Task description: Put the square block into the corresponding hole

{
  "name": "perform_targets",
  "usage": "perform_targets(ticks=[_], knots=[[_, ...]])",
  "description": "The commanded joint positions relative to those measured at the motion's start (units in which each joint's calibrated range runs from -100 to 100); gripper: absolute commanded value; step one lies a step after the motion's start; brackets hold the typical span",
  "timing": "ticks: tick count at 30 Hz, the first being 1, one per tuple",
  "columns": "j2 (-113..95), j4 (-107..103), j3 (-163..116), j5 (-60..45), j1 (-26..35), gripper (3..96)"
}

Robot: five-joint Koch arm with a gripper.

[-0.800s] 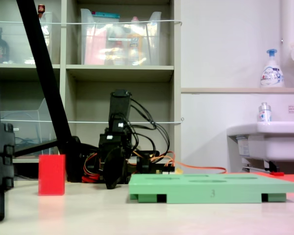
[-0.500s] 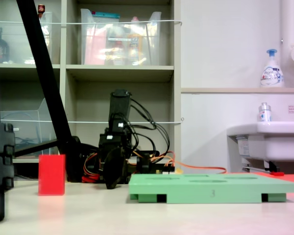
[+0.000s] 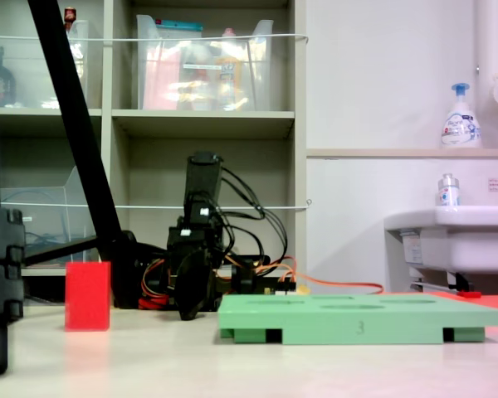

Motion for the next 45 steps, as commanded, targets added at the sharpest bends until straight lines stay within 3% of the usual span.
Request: perform_targets(ticks=[1, 4, 10, 12, 16, 24, 31, 41, 45], knots=[[-0.5, -4.6, -1.3, 1.9, -0.6, 48.6], [-0.5, -4.9, -1.3, 3.1, -2.3, 48.5], [-0.5, -7.1, -1.3, 21.6, -5.9, 48.1], [-0.5, -20.2, 2.1, 25.4, -6.2, 47.2], [-0.5, -69.3, 37.2, 30.3, -6.6, 47.0], [22.9, -104.5, 89.9, 32.5, -6.1, 46.6], [50.6, -106.7, 121.8, 33.1, -6.0, 46.6], [67.7, -106.7, 125.5, 32.8, -6.9, 47.4], [76.0, -106.7, 125.4, 31.9, -7.4, 55.4]])
